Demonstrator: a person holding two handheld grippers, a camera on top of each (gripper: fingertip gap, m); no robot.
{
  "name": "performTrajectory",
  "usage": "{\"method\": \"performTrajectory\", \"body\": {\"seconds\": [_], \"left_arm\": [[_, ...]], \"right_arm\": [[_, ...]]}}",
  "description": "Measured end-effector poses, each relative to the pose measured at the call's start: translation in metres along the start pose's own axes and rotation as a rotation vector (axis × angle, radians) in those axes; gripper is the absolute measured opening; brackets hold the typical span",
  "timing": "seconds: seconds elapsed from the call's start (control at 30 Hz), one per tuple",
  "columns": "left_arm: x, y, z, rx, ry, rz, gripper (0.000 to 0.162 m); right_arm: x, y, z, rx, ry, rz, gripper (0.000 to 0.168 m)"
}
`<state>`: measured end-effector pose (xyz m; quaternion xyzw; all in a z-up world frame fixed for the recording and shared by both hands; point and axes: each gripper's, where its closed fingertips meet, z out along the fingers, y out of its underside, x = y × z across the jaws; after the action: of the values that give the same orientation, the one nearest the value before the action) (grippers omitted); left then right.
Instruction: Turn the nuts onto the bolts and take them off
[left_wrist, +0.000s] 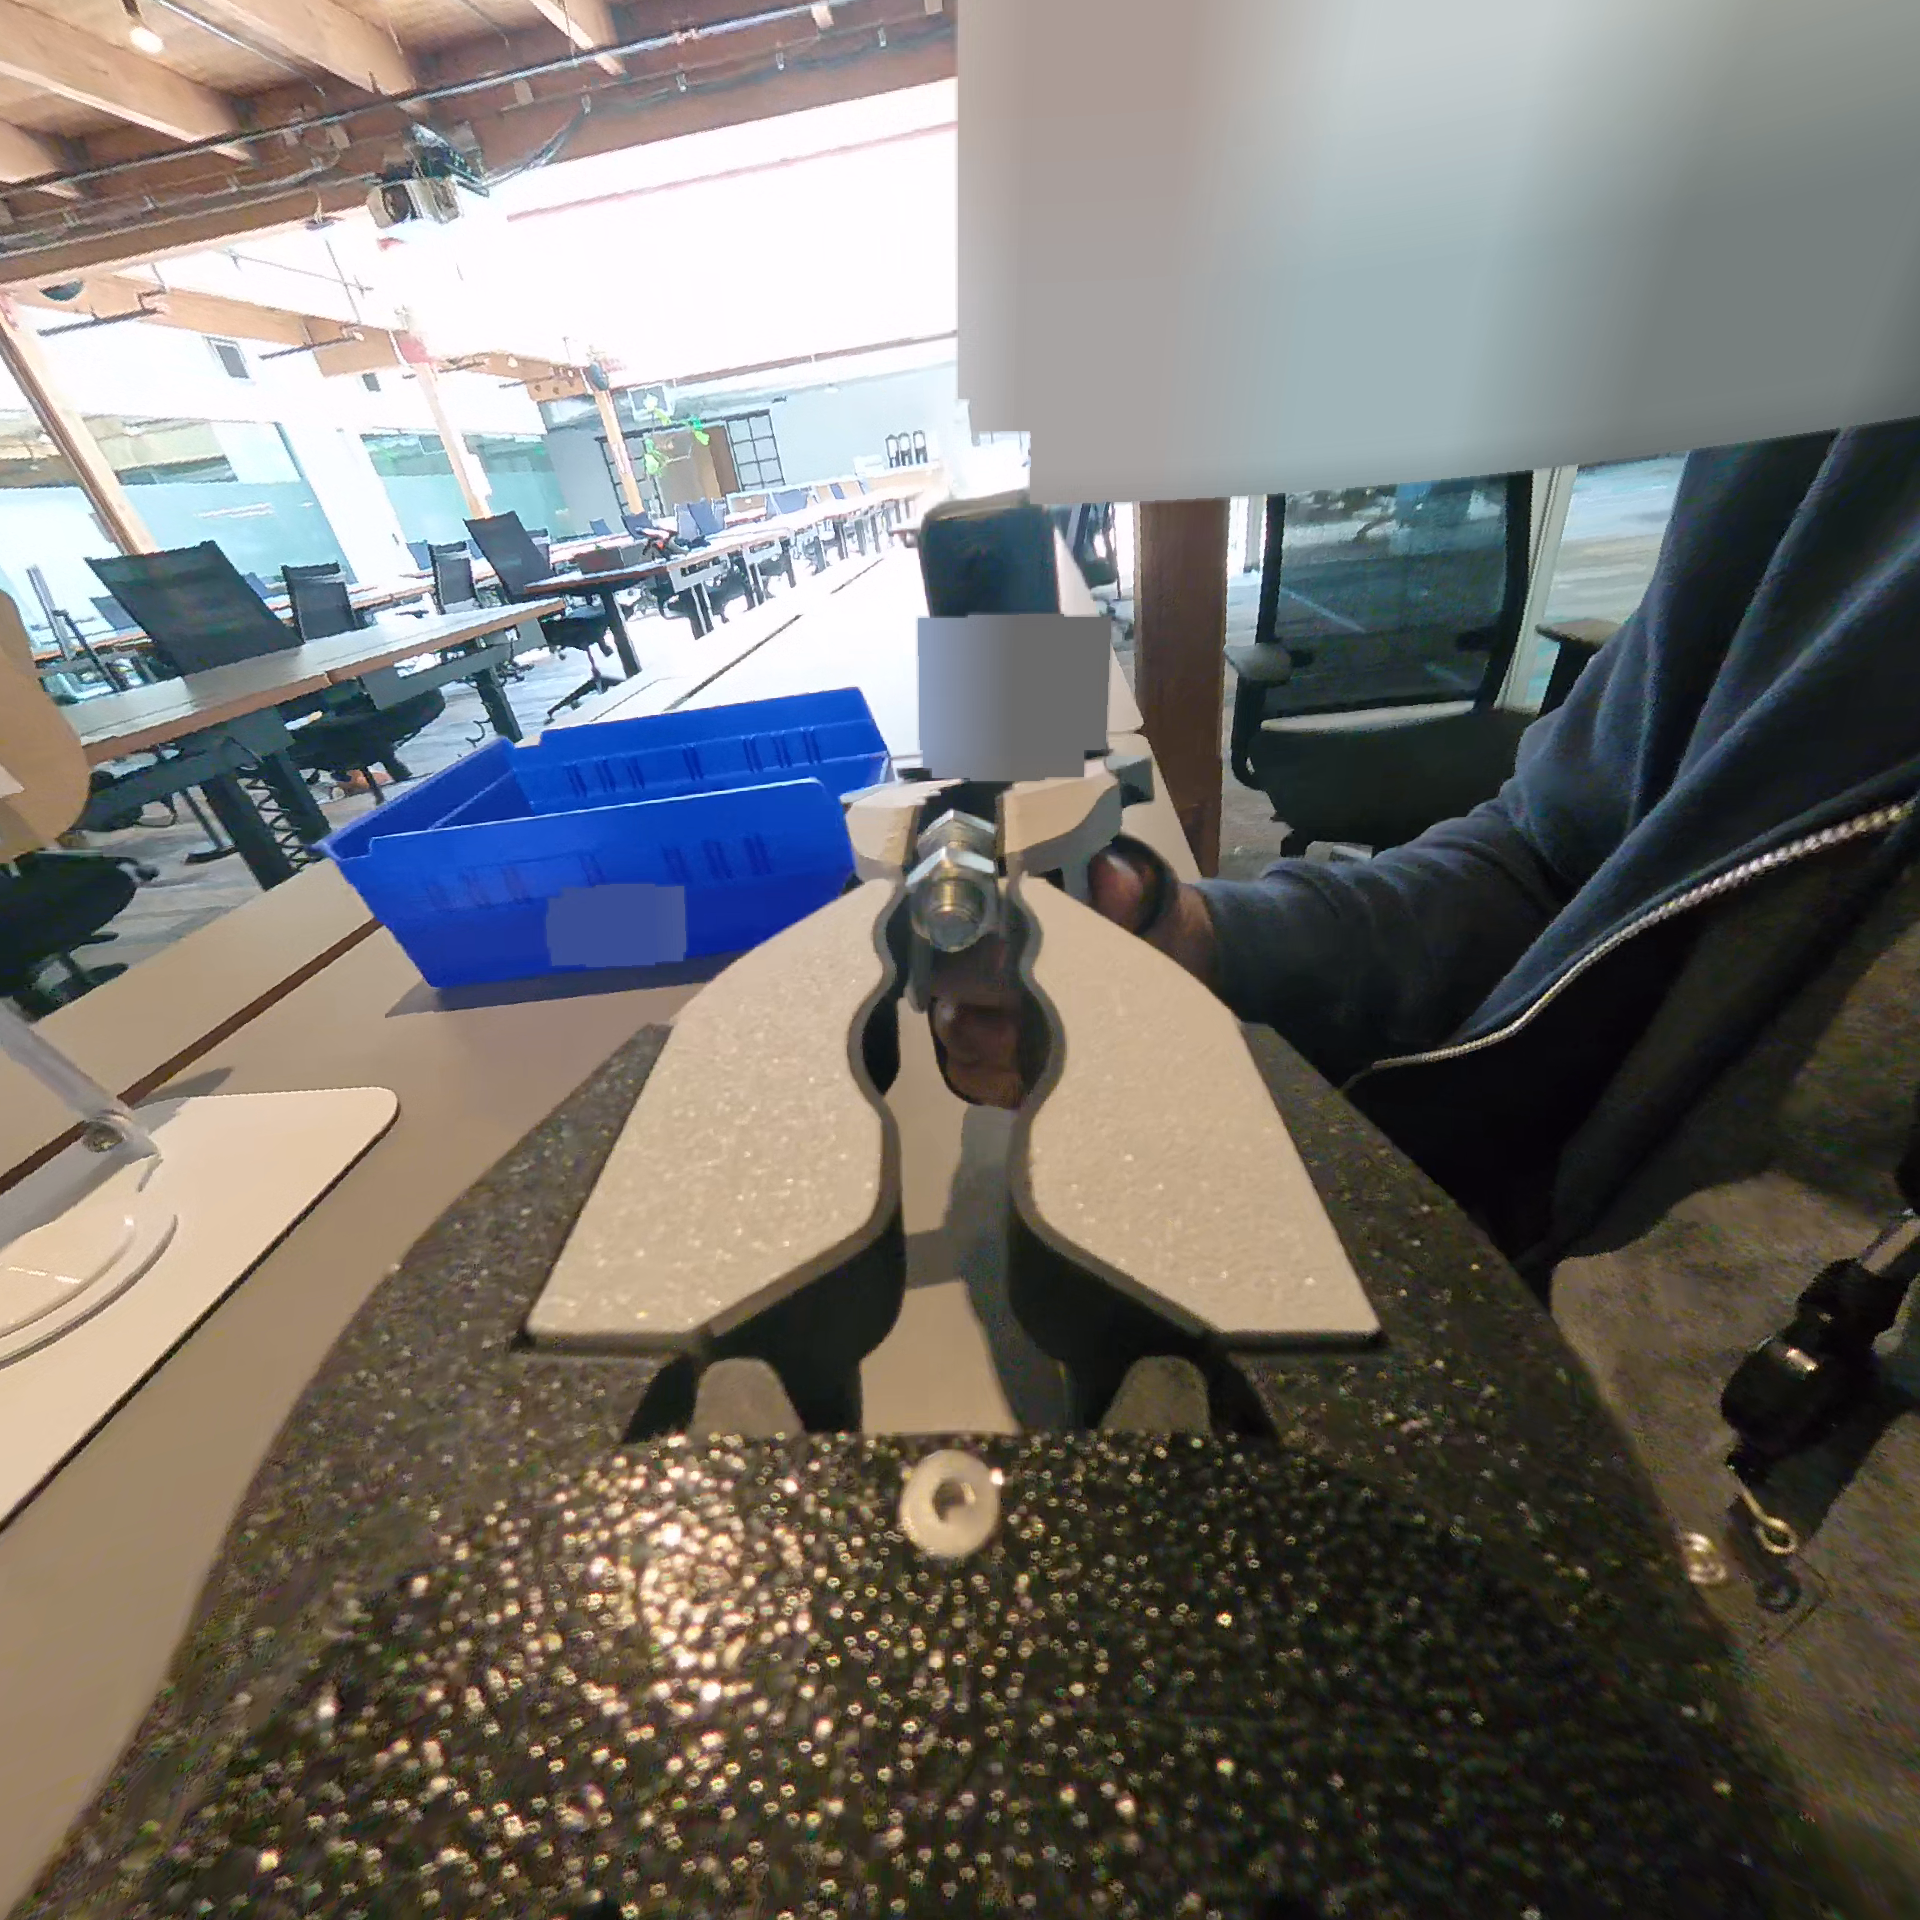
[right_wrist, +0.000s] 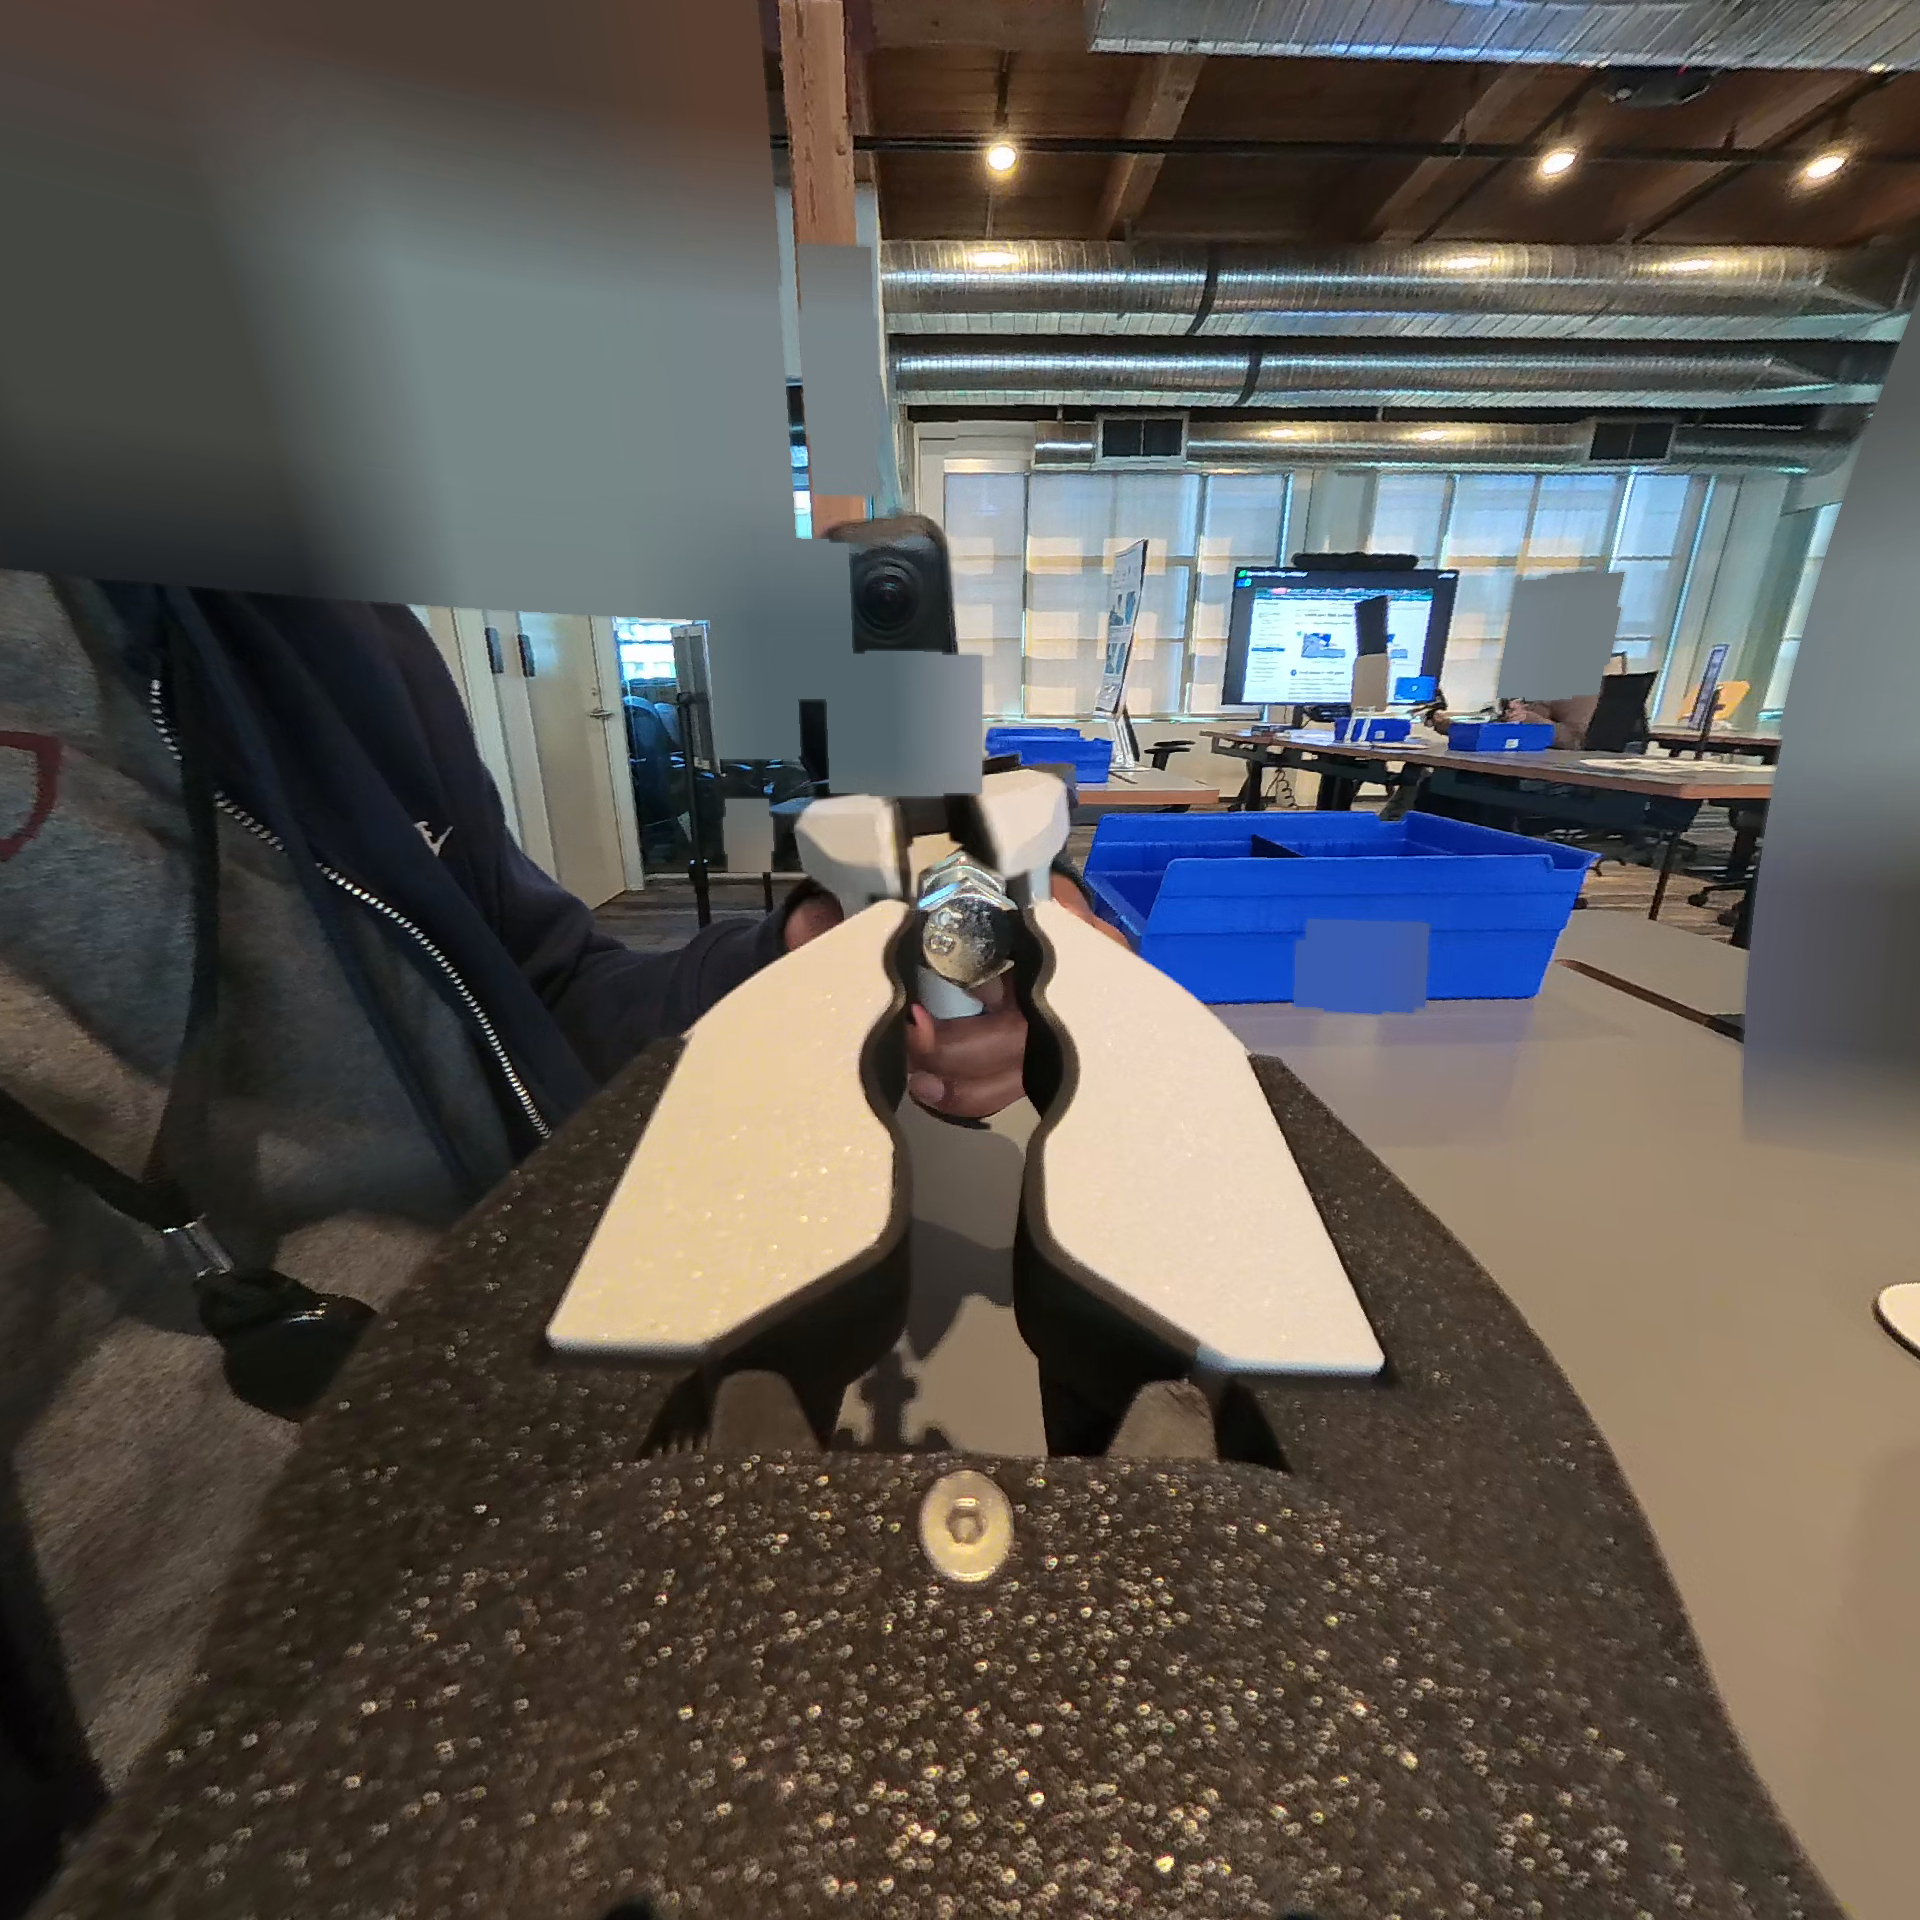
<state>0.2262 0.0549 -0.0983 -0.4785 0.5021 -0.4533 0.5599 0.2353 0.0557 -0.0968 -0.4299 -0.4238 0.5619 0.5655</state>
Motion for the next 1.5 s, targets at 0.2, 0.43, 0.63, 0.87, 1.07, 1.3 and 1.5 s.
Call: {"method": "performTrajectory", "body": {"seconds": [0.2,0.43,0.63,0.87,1.07,1.3,1.5], "left_arm": [[-0.005,-0.003,0.0,0.049,0.011,-0.142,0.025],[-0.004,0.004,0.006,0.011,-0.027,-0.076,0.025],[0.0,0.005,0.007,-0.017,-0.033,-0.009,0.017],[-0.001,0.007,0.007,-0.081,-0.151,0.397,0.016],[-0.002,0.004,0.008,-0.061,-0.248,0.651,0.018],[0.0,-0.008,0.007,0.024,-0.099,0.091,0.036],[0.006,-0.001,0.013,-0.025,-0.022,-0.141,0.036]], "right_arm": [[0.002,-0.001,-0.001,0.008,0.008,0.002,0.016],[0.001,0.0,0.0,0.002,0.002,0.008,0.016],[0.0,0.002,0.0,-0.001,-0.003,0.017,0.016],[0.0,0.001,0.001,0.011,-0.015,0.046,0.016],[0.001,0.0,0.0,0.018,-0.011,0.045,0.016],[0.002,-0.001,-0.001,0.019,0.004,0.033,0.016],[0.004,-0.001,-0.002,0.021,0.014,0.03,0.016]]}}
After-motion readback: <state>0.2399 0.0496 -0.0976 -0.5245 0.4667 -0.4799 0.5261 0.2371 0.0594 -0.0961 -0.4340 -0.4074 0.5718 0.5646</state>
